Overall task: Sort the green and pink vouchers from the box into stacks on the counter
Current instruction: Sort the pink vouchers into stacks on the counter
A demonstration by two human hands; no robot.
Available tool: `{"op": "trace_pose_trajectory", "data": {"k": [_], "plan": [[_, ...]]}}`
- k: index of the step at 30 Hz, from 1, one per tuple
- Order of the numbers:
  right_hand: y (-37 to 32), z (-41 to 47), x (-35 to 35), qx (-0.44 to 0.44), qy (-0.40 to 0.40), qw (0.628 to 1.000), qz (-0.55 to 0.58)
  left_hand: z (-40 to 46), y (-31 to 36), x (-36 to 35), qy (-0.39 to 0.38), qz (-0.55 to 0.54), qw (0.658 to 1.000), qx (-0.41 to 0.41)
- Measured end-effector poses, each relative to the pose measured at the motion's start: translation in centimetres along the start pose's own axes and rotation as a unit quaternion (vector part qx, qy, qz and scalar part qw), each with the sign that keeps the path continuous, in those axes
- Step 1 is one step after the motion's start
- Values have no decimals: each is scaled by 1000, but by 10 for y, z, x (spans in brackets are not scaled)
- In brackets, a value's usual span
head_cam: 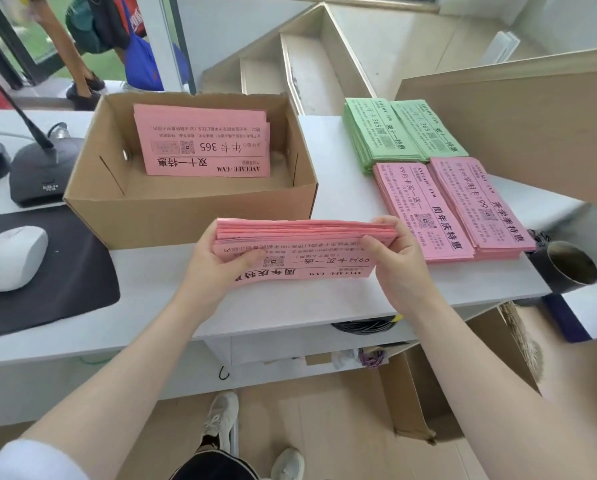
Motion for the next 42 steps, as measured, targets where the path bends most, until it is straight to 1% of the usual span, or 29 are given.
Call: {"op": "trace_pose_trajectory", "data": {"k": [2,5,8,11,13,15,16,18,19,20,21,22,23,24,25,26,27,28,29,30,31,33,35,36,37,40,42], "plan": [[2,0,-1,-4,-5,999,-51,2,2,4,-10,18,1000,-9],[5,0,-1,-16,0,995,-98,7,-8,8,-9,22,999,24],[11,-1,-6,-37,-6,992,-124,9,-19,5,-20,33,998,57],[12,-1,-7,-51,-5,989,-135,9,-17,7,-5,82,996,45],[10,-1,-4,-78,-16,988,-130,5,-18,10,-27,115,991,65],[15,-6,1,-117,-34,977,-175,-2,-26,10,-70,133,982,115],[18,-9,3,-133,-38,965,-222,-7,-29,10,-78,148,976,136],[22,-10,6,-131,-21,929,-346,-11,-29,10,-53,205,967,144],[22,-8,7,-102,-2,897,-431,-10,-27,10,-32,254,958,128],[18,-6,5,-59,12,850,-523,-9,-24,10,-16,318,943,102],[11,-6,1,0,23,801,-599,-9,-21,11,-3,384,921,68],[3,-8,-9,70,21,763,-643,-9,-18,13,7,432,902,23],[-3,-13,-22,138,-4,748,-649,-10,-14,14,4,452,892,-29],[-5,-20,-37,189,-52,751,-630,-12,-12,15,-15,452,889,-74],[-4,-28,-51,222,-112,755,-607,-16,-11,16,-49,451,885,-102],[1,-35,-64,234,-176,745,-599,-22,-10,16,-92,459,875,-120],[9,-42,-74,234,-231,724,-607,-28,-11,16,-134,476,859,-132],[18,-45,-79,228,-269,701,-620,-33,-12,16,-168,499,838,-141],[24,-46,-81,225,-287,687,-629,-35,-13,19,-188,531,814,-146],[27,-46,-81,225,-292,684,-630,-35,-14,21,-197,557,793,-149],[27,-44,-80,226,-290,691,-623,-34,-15,23,-201,570,783,-148],[27,-41,-75,193,-293,720,-599,-32,-14,26,-203,560,790,-144],[28,-36,-70,116,-303,766,-555,-31,-11,26,-203,525,816,-134],[28,-34,-68,86,-304,789,-526,-30,-11,28,-198,507,830,-123],[27,-33,-68,71,-302,805,-506,-29,-10,29,-190,494,841,-111],[20,-26,-67,73,-266,825,-492,-26,-6,29,-159,447,876,-88],[15,-20,-63,59,-227,851,-470,-25,-4,28,-133,395,907,-63]]}}
Point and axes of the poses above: each hand's wrist, its own z-axis towards the middle knuckle, its own x-axis out of the back of the hand, y = z × x, the point moved 5 cm from there along z, towards the middle knuckle, and after that the axes turned 8 degrees about y, right-handed, at the moved point
